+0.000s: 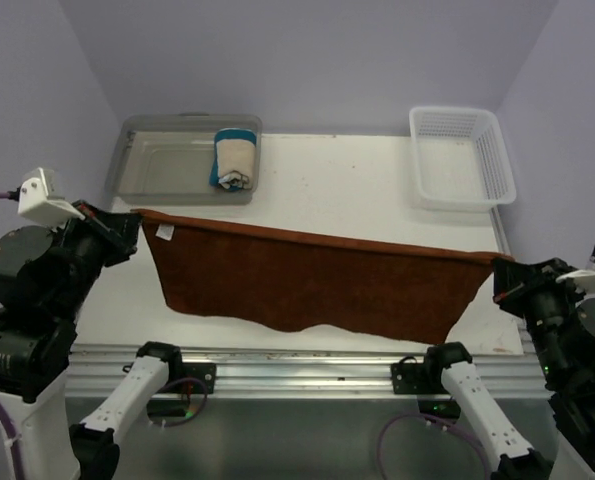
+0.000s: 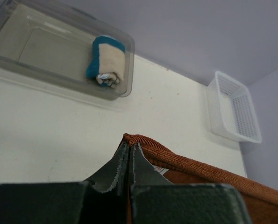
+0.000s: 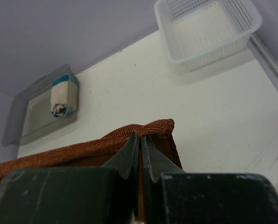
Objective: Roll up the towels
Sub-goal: Flatten the towel, then fold the towel
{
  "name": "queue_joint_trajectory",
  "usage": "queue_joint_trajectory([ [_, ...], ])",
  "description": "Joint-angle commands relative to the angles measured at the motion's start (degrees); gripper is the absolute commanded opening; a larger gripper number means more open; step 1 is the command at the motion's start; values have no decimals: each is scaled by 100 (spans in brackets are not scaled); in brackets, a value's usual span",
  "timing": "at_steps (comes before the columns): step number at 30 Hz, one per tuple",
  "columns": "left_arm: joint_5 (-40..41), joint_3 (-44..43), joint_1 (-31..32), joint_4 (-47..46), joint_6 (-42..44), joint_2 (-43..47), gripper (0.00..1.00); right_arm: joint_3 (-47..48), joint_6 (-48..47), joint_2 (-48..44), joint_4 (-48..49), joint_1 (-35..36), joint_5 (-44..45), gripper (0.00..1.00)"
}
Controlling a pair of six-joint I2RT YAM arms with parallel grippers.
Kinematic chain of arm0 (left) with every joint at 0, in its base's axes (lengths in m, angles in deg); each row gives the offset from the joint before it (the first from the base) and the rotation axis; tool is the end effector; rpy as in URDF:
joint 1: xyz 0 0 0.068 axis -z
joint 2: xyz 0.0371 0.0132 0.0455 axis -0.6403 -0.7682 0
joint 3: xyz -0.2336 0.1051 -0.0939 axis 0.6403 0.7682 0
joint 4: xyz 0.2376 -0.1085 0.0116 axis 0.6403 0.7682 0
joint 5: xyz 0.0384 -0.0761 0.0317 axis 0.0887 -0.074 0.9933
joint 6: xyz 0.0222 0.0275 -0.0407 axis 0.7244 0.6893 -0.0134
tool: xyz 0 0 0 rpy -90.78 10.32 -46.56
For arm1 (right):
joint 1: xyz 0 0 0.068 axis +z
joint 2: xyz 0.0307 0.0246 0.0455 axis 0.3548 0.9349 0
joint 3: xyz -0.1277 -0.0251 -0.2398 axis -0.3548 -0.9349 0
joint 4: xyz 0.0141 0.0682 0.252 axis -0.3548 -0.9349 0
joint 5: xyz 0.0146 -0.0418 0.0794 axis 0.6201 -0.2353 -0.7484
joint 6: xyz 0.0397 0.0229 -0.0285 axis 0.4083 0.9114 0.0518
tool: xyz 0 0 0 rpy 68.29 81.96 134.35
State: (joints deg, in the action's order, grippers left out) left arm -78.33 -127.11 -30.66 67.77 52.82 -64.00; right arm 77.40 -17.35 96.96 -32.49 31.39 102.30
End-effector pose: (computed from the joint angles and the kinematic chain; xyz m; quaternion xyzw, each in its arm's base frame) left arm 0.0385 -0.0031 0.5027 -0.1897 0.7494 -0.1986 0.6025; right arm -0.0221 -0.0146 0.4737 0.2302 0.7309 0.1231 0.6305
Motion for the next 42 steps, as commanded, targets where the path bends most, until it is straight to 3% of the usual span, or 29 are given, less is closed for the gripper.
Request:
queue_joint_trajectory([
  [1, 1141, 588, -62, 793, -135, -395, 0, -825, 66, -15, -292, -24, 345, 0],
  [6, 852, 2260, -62, -295, -381, -403, 0, -2598, 391, 230, 1025, -33, 177, 0],
  [10, 913, 3559, -71, -1620, -504, -1262, 0, -3691, 348, 1046, 2422, -33, 326, 0],
  [13, 923, 3870, -97, -2106, -548, -2098, 0, -4009, 225, 2100, 3320, -33, 388, 0],
  [16, 694, 4002, -124, -2554, -592, -2625, 0, -3869, 145, 3129, 3681, -33, 493, 0],
  [25, 351, 3669, -352, -2881, -505, -3603, 0, -3245, -74, 4624, 4305, -33, 406, 0],
  [30, 202, 3221, -484, -2916, -425, -3928, 0, -3043, -153, 4863, 4438, -33, 309, 0],
  [42, -106, 3098, -774, -3110, -267, -4051, 0, -2674, -162, 5345, 4613, -24, 185, 0],
])
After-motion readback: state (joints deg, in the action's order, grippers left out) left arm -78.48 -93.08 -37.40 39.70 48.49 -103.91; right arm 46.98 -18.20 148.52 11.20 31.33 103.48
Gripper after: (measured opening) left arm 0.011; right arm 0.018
